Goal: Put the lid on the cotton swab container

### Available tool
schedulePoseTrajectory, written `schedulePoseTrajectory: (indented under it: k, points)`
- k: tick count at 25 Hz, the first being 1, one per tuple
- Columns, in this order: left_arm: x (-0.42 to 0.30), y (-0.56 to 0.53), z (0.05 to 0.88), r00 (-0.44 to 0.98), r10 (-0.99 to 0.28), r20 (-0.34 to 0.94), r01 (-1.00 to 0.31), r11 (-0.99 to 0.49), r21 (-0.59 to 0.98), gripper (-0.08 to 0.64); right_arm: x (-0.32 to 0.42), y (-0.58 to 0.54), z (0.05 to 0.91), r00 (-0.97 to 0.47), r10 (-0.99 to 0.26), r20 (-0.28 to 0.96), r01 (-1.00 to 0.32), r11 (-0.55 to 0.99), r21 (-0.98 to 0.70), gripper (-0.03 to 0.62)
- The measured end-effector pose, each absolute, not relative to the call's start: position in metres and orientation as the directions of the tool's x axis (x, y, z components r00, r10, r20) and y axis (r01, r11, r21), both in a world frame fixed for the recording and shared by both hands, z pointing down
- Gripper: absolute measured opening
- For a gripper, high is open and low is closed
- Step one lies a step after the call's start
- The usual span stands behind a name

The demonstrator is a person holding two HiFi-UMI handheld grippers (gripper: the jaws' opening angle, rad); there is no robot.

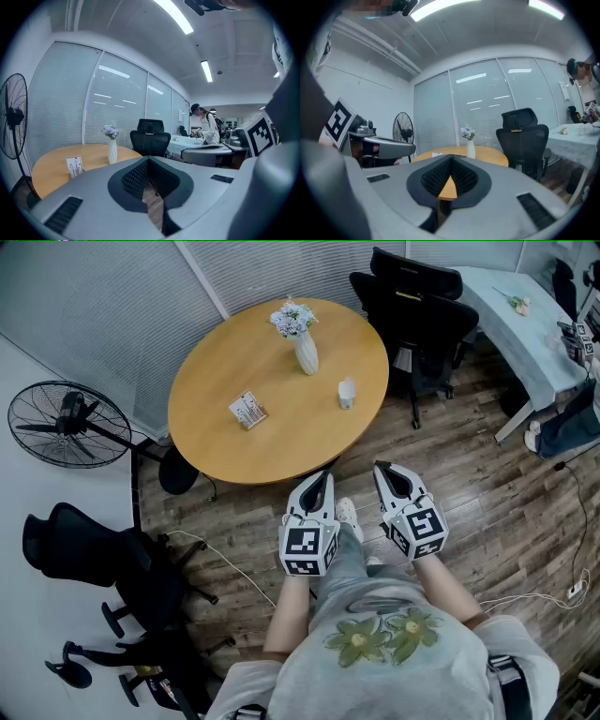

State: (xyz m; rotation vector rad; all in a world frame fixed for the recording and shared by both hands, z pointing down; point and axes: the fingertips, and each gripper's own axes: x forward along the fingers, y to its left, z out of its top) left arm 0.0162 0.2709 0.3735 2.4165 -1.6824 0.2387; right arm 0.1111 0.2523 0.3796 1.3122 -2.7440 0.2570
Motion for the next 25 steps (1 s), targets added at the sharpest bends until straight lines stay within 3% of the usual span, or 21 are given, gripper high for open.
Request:
schedulePoseTrajectory:
  k: [25]
  points:
    - [-0.004,0.129,0.388,0.343,-0.902,0.261,-0.939,-0.338,0.064,0.003,0.081,0.106,0.391,-0.646,-0.736,0.203,-0.761,0.640,-0.103,-0.002]
